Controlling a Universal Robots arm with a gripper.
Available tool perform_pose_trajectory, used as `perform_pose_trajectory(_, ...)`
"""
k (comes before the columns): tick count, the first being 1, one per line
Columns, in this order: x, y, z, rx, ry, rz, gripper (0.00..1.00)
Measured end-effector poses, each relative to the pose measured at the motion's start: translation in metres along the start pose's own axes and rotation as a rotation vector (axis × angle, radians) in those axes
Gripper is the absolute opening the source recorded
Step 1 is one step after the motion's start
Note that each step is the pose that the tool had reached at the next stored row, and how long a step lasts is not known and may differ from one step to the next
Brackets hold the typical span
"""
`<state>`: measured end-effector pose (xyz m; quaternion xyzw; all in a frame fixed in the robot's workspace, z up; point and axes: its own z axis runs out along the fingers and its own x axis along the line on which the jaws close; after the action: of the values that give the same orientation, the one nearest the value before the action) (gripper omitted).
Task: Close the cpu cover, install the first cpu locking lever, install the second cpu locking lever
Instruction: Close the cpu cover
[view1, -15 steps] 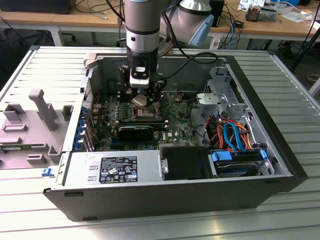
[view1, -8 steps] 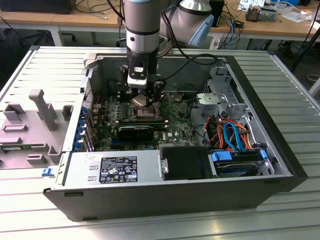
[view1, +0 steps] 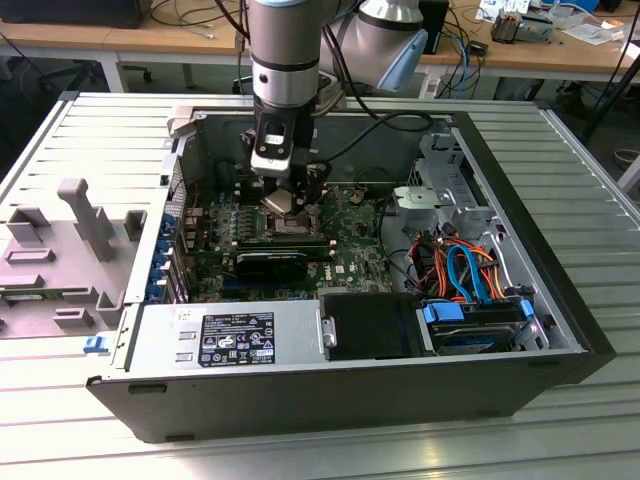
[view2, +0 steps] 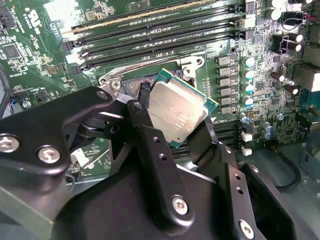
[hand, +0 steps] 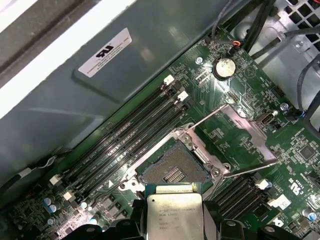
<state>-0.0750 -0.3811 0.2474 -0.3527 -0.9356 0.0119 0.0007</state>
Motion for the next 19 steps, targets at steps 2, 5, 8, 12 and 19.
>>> perform_pose_trajectory(2, 0.0, 0.0, 0.0003, 0.0002, 0.0001, 0.007, 0.55)
perform_pose_trajectory(5, 0.0, 0.0, 0.0009, 0.0001, 0.0005, 0.02, 0.55)
perform_pose_trajectory(8, 0.0, 0.0, 0.0013, 0.0003, 0.0006, 0.03, 0.55)
perform_pose_trajectory(12, 0.0, 0.0, 0.0019, 0.0004, 0.0009, 0.044, 0.55)
perform_pose_trajectory(19, 0.0, 0.0001, 0.0028, 0.0023, 0.0004, 0.088, 0.55)
